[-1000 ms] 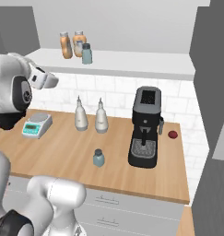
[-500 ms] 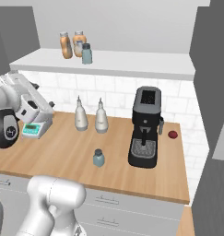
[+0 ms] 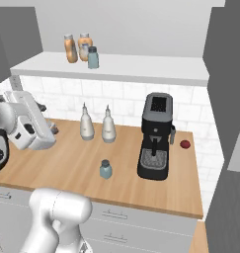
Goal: Put the shaker and condiment bottle from the counter next to their counterparts in the cabinet.
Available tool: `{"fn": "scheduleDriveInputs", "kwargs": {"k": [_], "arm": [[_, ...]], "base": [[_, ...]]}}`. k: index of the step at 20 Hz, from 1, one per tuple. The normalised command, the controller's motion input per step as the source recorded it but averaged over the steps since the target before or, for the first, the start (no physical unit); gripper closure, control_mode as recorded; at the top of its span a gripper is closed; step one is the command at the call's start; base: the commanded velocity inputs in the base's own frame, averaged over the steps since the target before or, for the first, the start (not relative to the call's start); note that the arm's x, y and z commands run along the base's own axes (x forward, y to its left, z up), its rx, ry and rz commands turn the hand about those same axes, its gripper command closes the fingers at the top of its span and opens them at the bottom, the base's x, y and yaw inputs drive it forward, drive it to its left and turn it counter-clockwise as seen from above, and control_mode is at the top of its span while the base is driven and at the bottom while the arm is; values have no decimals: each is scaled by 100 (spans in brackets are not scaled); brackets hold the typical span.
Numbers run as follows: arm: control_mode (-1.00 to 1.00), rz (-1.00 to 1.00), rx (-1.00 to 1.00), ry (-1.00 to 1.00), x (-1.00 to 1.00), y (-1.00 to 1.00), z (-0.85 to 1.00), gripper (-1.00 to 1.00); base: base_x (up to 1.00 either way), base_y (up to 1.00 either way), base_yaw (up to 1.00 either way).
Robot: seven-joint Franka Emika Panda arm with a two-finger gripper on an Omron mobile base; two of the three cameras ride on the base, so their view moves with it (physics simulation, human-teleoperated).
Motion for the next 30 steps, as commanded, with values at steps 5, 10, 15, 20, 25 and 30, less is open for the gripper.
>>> {"fn": "scheduleDriveInputs", "kwargs": {"k": [5,10,15,20,25,30], "arm": [[-100,0,-10,1,0,-3,-72,-100],[-100,0,-8,0,2,-21,-68,-100],[-100,0,-9,0,25,-27,-72,-100],[-100,0,-14,0,24,-11,-75,-100],[-100,0,-15,0,12,-6,-64,-100],[-100,0,-9,0,10,-22,-74,-100]], "base": [[0,0,0],[0,0,0],[0,0,0],[0,0,0],[0,0,0],[0,0,0]]}}
